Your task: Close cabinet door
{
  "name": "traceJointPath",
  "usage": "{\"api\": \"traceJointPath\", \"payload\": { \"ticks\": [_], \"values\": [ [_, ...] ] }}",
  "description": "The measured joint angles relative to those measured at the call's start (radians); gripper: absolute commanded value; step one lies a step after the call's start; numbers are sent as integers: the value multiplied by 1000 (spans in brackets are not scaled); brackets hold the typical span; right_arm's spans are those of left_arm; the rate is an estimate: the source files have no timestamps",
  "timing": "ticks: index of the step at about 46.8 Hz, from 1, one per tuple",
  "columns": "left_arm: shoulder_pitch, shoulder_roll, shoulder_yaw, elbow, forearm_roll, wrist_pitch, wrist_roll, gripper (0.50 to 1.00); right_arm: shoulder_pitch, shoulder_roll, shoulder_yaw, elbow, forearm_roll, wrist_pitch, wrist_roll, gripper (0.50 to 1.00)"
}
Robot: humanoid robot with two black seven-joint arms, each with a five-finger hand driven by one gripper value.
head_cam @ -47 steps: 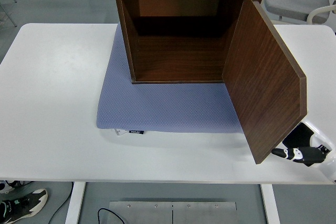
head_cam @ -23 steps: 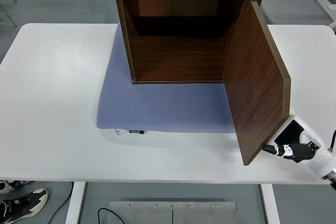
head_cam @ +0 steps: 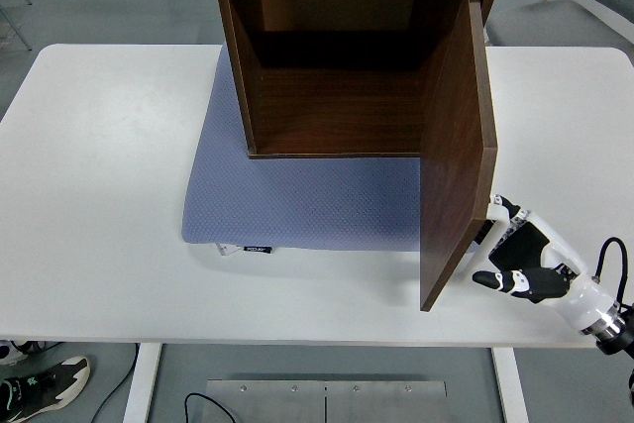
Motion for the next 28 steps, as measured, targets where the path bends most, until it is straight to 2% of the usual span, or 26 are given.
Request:
{"api": "traceJointPath", "payload": {
  "ticks": [28],
  "values": [
    [0,0,0,0,-1,0,0,1000,22,89,-17,-8,1,0,0,1000]
  ]
}}
